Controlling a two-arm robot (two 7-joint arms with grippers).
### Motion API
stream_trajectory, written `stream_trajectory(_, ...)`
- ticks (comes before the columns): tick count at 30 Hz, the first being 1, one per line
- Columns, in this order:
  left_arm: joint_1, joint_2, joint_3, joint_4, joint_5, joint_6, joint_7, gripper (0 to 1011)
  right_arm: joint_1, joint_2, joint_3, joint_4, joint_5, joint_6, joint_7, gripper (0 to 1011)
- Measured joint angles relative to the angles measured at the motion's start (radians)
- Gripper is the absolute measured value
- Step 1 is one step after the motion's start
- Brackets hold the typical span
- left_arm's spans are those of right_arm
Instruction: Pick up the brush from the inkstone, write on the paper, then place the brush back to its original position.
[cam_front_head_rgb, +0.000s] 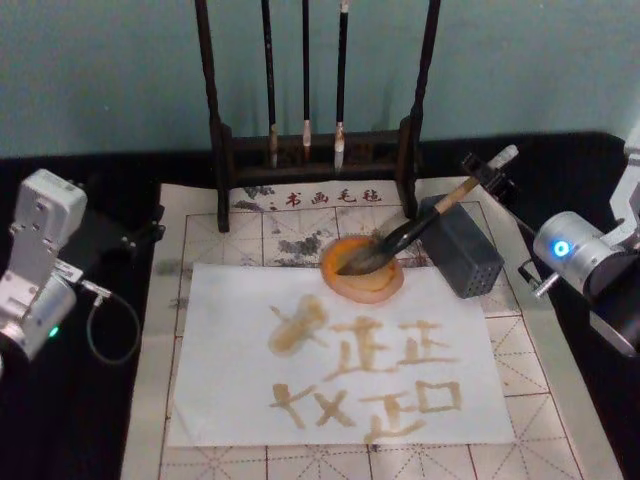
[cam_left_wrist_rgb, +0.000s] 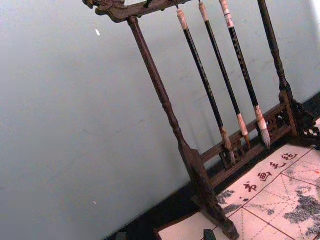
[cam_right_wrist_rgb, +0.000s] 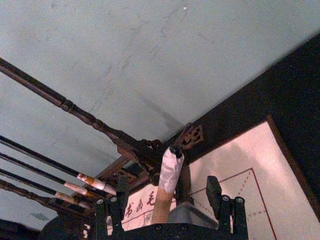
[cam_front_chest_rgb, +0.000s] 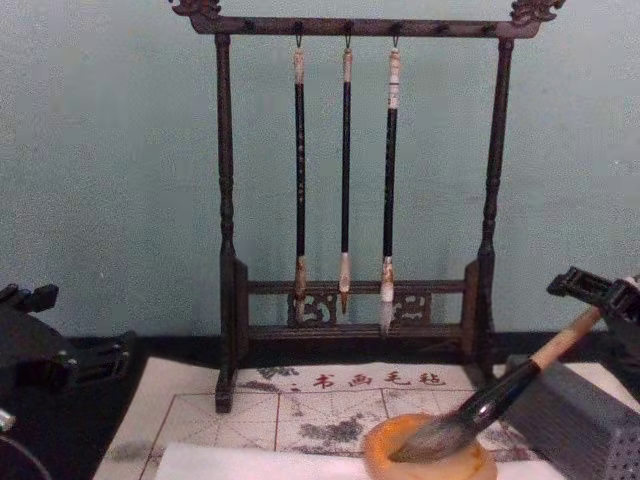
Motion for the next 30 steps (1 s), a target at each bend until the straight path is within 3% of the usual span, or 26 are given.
stream_trajectory(11,0.000,0.000,0.000,0.000,0.000,0.000,0.000,1001,0.045,0.013,-0.031,0.059,0.019,-0.008,0.041,1000)
stream_trajectory(20,0.000,0.000,0.000,0.000,0.000,0.000,0.000,1001,0.036,0.043,-0.049,0.039,0.047,-0.007,0.072,1000)
stream_trajectory(30,0.000,0.000,0.000,0.000,0.000,0.000,0.000,1001,0.021,0.060,-0.069,0.013,0.072,-0.006,0.059,1000)
